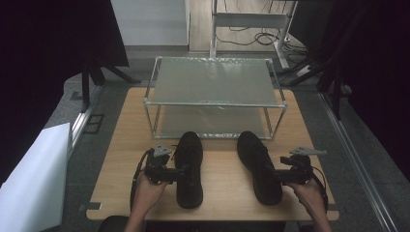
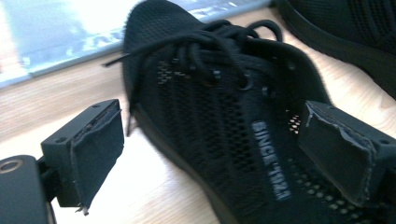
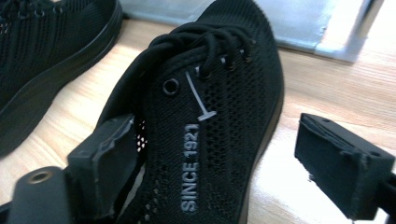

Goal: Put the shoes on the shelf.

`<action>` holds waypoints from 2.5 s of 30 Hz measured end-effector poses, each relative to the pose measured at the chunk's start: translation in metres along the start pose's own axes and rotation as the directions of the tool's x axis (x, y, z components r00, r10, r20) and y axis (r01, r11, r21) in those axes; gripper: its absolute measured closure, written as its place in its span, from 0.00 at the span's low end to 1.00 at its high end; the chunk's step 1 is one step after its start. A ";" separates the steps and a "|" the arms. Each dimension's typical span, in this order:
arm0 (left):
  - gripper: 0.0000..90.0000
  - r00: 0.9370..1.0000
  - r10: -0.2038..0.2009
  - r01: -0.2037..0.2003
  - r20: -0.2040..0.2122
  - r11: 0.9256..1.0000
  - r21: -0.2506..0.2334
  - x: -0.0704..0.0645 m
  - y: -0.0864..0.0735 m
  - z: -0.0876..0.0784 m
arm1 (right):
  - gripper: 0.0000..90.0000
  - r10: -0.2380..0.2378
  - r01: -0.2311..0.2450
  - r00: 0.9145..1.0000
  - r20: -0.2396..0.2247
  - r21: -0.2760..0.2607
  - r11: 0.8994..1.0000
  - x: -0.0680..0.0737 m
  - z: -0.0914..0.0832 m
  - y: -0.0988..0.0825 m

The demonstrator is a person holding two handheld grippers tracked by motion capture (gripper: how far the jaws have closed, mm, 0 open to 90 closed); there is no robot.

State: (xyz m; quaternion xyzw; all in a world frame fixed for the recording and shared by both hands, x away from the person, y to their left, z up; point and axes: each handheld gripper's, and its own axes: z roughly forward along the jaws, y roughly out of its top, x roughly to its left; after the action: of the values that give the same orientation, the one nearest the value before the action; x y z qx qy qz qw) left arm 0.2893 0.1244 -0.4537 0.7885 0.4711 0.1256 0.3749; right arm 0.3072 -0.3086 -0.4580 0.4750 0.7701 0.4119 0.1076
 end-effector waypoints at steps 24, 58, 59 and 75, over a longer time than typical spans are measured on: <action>0.53 0.994 0.045 -0.040 -0.102 0.998 0.045 0.004 -0.013 0.030 | 0.77 -0.163 0.155 0.953 0.254 0.052 0.986 0.015 0.032 -0.008; 0.86 0.942 -0.260 0.297 0.212 0.941 -0.164 0.044 -0.017 -0.005 | 0.83 0.316 -0.350 0.927 -0.203 -0.159 0.923 -0.010 0.004 -0.008; 0.86 0.939 -0.265 0.303 0.219 0.938 -0.167 0.042 -0.016 -0.008 | 0.83 0.319 -0.356 0.923 -0.215 -0.163 0.920 -0.009 0.003 -0.007; 0.86 0.943 -0.220 0.284 0.249 0.923 -0.260 0.016 -0.003 -0.031 | 0.83 0.337 -0.445 0.851 -0.403 -0.209 0.871 0.011 -0.007 0.006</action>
State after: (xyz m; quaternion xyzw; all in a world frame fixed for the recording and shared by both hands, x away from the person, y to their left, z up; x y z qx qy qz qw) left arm 0.2783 0.1532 -0.4371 0.6657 0.5020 0.0585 0.5490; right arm 0.3012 -0.3019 -0.4469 0.5197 0.5923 0.6136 -0.0505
